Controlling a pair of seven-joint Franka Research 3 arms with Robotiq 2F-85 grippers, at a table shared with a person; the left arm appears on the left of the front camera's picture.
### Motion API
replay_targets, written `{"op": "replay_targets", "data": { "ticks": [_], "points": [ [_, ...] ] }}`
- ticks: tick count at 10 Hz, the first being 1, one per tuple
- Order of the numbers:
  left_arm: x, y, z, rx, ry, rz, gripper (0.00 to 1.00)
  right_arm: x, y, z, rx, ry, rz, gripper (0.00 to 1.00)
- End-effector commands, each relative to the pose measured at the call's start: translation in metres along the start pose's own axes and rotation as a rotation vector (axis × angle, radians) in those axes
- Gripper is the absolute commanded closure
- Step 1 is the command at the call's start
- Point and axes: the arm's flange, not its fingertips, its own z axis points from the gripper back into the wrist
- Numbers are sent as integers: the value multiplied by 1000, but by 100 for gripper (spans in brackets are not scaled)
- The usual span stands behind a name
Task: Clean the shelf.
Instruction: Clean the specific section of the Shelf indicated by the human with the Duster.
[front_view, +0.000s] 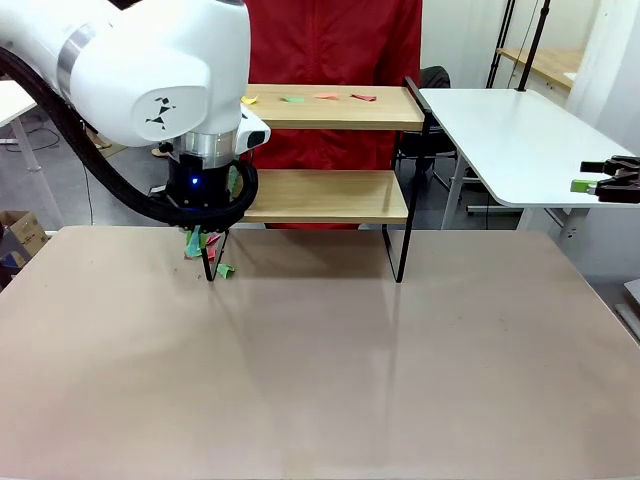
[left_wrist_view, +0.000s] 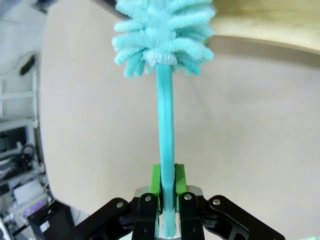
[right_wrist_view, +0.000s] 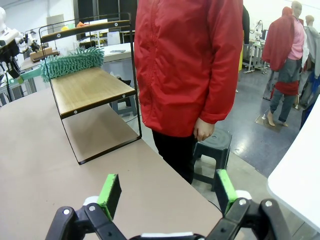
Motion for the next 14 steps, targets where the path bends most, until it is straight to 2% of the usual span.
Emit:
{"op": "replay_targets", "data": {
  "ticks": [1, 4, 8, 12, 14],
  "points": [
    [-11, 17, 15, -89, -78, -15, 87, 9, 3, -2, -13, 12, -10, 0],
    [-21, 32, 24, -126, -148, -97, 87, 9, 3, -2, -13, 12, -10, 0],
    [-29, 62, 31, -328, -247, -256, 87, 9, 3, -2, -13, 12, -10, 0],
    [-20, 83, 26, -400, -249, -631, 87, 9, 3, -2, -13, 12, -10, 0],
    [-22, 105, 25, -424, -357, -800, 87, 9, 3, -2, -13, 12, -10, 0]
  ]
}}
